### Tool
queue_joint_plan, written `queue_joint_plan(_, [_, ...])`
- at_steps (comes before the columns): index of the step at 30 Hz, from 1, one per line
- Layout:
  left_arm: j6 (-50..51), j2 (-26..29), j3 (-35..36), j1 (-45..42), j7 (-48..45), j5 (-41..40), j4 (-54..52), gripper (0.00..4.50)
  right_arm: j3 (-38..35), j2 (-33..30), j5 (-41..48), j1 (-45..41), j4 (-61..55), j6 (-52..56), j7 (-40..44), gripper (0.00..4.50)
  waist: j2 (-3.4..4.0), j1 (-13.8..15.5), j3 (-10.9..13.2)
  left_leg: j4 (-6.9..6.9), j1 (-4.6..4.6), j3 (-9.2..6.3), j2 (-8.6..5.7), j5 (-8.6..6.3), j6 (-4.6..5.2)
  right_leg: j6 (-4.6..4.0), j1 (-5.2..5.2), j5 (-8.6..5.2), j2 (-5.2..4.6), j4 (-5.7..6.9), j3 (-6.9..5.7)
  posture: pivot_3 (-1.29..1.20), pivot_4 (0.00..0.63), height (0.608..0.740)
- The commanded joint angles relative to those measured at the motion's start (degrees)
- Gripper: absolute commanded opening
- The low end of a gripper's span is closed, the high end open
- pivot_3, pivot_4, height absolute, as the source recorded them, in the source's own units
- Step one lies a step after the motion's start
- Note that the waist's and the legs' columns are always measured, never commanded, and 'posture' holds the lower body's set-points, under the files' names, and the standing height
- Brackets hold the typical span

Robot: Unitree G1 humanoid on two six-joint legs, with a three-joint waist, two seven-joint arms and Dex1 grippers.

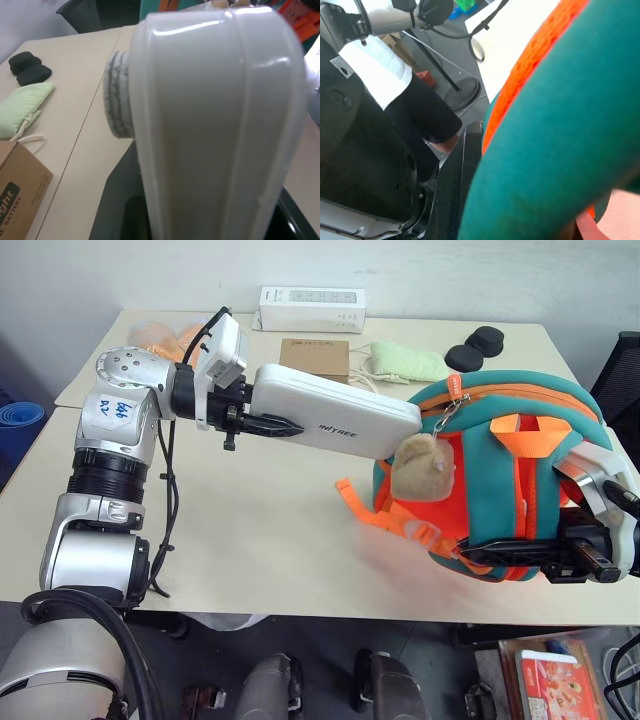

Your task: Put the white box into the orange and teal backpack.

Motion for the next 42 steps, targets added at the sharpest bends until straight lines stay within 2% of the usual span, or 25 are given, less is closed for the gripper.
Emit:
queue_joint_plan(1, [2.2,1.3,4.1,-4.4,-0.2,-2.1,0.8,1.29,-2.8,-1.7,1.7,0.5,-1.7,0.1,0.6,0.01,-0.02,0.0,0.0,0.0,-0.02,-0.02,-0.01,0.0,0.01,0.0,-0.01,0.0,-0.01,-0.01,-0.03,0.0,0.15,0.74])
queue_joint_plan(10, [8.4,-0.8,8.4,-6.1,1.3,-5.4,-0.2,1.29,-3.8,-2.2,2.4,1.6,-2.5,-0.1,0.8,0.01,-0.03,0.0,0.0,0.09,-0.22,-0.08,-0.06,0.05,0.11,0.06,-0.05,0.03,0.22,0.17,-0.38,0.0,0.15,0.74])
queue_joint_plan(19, [7.4,-5.5,6.4,-3.1,1.2,-4.5,-3.4,1.29,-3.5,-2.7,4.2,-1.3,-1.0,0.6,-0.9,0.01,-0.03,-0.1,0.0,0.13,-0.25,-0.14,-0.11,0.07,0.17,0.17,-0.03,0.09,-0.09,0.04,-0.37,0.0,0.15,0.74])
queue_joint_plan(29, [6.9,-6.6,3.7,-0.4,-0.6,-3.1,-6.9,1.29,-2.6,-1.6,3.2,-0.7,-1.3,0.0,-2.4,0.01,-0.03,0.0,0.0,0.15,-0.25,-0.15,-0.15,0.08,0.19,0.18,0.01,0.1,-0.1,0.11,-0.41,0.0,0.15,0.74])
queue_joint_plan(36, [6.6,-5.2,3.3,-3.4,-3.2,-3.0,-4.8,1.29,-0.9,-1.1,2.3,-1.5,-1.2,-0.9,-2.9,0.01,-0.03,-0.1,0.0,0.17,-0.25,-0.17,-0.16,0.09,0.2,0.19,0.0,0.1,-0.16,0.02,-0.42,0.0,0.15,0.74])
queue_joint_plan(42, [0.6,-8.1,-0.4,-2.6,-2.2,2.0,-1.7,1.29,-0.1,-1.5,2.4,-1.8,-1.9,-1.5,-2.5,0.01,-0.03,0.0,0.0,0.18,-0.24,-0.17,-0.2,0.11,0.23,0.19,0.03,0.1,-0.12,0.02,-0.46,0.0,0.15,0.74])
